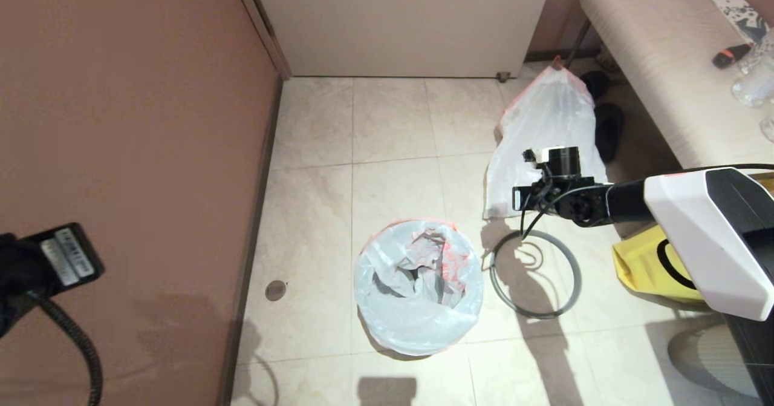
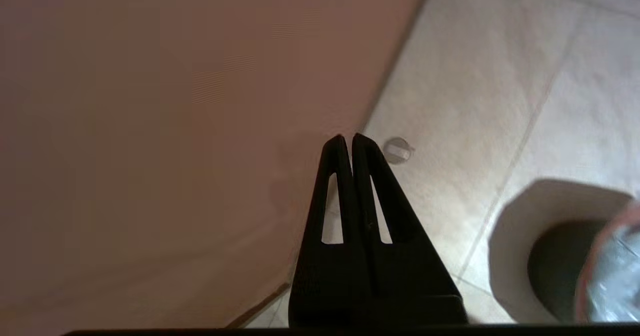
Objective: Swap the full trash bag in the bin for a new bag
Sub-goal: Place the trash can ring on the trash can
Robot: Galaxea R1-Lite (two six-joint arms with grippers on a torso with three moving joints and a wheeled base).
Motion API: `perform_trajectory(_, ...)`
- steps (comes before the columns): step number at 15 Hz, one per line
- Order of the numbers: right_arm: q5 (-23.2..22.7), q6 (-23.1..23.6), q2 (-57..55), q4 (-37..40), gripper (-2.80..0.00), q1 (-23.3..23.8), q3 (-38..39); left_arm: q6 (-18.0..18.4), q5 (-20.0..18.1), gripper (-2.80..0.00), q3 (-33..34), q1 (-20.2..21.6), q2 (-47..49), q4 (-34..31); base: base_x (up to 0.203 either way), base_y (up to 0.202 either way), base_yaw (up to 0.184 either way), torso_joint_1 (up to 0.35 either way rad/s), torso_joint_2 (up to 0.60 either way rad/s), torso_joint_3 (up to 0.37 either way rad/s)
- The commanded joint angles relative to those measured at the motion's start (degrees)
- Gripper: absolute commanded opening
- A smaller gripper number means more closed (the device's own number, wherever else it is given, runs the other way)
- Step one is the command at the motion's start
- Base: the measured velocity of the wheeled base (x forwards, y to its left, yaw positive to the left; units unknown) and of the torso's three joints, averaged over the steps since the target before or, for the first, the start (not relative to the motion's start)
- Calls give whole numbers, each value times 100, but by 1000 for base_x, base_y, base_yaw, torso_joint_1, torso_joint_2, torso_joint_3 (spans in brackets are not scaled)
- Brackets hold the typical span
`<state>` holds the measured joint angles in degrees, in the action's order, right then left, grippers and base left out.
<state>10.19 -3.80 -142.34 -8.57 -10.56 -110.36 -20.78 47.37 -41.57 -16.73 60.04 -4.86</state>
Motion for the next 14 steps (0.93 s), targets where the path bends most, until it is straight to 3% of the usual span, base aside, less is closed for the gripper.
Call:
perform_trajectory(1,9,-6,48,-22,-280,9,15,-5,49,-280,582,397,-887,178,0,0,0,0,0,0)
perform_trajectory(5,9,-6,118,-48,-280,36,6,31,69,-280,1925,1337,-2267,528,0,0,0,0,0,0)
perform_trajectory(8,18,-6,146,-48,-280,36,15,332,-214,-280,2967,1541,-3334,563,0,0,0,0,0,0)
perform_trajectory(11,18,-6,189,-106,-280,36,52,1134,-1384,-280,3530,1638,-4580,547,0,0,0,0,0,0)
perform_trajectory(14,18,-2,173,-221,-280,36,120,2374,-3231,-280,3733,1683,-5561,231,0,0,0,0,0,0)
